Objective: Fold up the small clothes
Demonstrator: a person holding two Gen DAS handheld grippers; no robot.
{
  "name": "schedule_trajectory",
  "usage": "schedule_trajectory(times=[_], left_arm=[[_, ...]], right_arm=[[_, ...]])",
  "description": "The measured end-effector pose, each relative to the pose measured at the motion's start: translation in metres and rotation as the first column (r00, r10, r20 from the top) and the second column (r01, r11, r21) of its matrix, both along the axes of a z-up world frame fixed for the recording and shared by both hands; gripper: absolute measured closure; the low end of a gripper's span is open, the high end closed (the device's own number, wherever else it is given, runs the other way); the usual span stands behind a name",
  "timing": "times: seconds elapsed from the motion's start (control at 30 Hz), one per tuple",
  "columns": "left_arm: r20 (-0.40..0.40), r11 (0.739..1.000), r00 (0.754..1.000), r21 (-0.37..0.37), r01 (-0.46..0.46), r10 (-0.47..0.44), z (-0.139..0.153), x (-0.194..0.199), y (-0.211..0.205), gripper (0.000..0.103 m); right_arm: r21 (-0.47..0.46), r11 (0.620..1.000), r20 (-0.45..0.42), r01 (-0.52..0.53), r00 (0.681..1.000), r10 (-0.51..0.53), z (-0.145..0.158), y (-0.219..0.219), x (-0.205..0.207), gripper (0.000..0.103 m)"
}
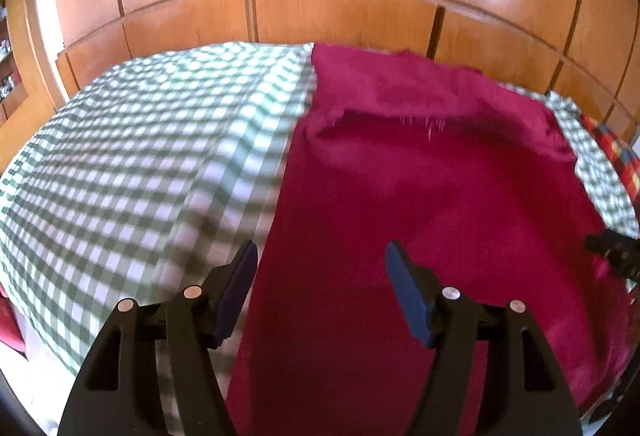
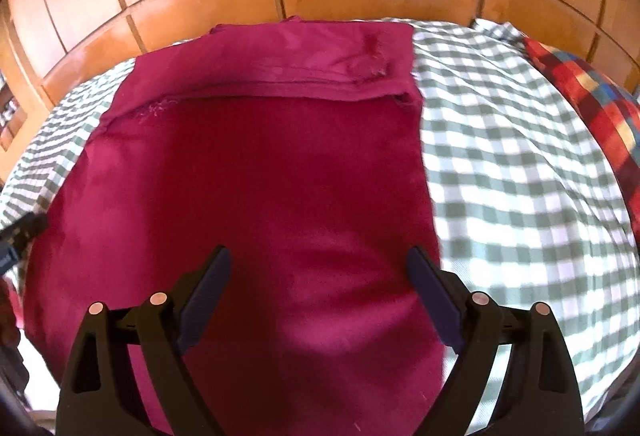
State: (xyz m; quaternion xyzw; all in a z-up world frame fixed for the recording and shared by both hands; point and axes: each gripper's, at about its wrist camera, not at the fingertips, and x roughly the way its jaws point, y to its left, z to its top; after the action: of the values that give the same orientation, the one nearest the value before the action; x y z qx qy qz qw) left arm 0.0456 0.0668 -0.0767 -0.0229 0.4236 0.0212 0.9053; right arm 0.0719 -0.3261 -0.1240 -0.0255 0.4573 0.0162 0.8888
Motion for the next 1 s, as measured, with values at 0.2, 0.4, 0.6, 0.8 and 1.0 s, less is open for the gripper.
schedule_trajectory(times=[0.2,0.4,0.6,0.8,1.0], left_arm=[[-0.042,0.997,0.999,-0.071,-0.014,0.011,-0.016,-0.044,0.024,0.037],[-0.069,0.994,0.997,-0.109,0.017,-0.024,-0.024,-0.083,0.028,0.039],[-0.098,0.992,0.993,-0.112,0.061,-0.072,-0.024,-0.096,0.030,0.061],[-0.101,0.986,0.989,-0.131,0.099,-0.112,-0.020,-0.097,0.028,0.094],[-0.029,0.963,0.985,-0.214,0.160,-0.171,0.011,-0.092,0.026,0.096]], right_arm=[[0.081,0.992,-0.045,0.097,0.995,-0.094,-0.001,-0.040,-0.033,0.015],[0.122,0.991,-0.126,0.061,0.991,-0.045,-0.011,-0.045,-0.078,0.026],[0.061,0.997,-0.172,-0.037,0.984,0.047,-0.013,-0.025,-0.106,0.060],[0.128,0.991,-0.171,-0.049,0.983,0.071,-0.001,-0.028,-0.102,0.094],[0.268,0.959,-0.072,-0.090,0.991,0.113,0.035,-0.024,-0.085,0.095]])
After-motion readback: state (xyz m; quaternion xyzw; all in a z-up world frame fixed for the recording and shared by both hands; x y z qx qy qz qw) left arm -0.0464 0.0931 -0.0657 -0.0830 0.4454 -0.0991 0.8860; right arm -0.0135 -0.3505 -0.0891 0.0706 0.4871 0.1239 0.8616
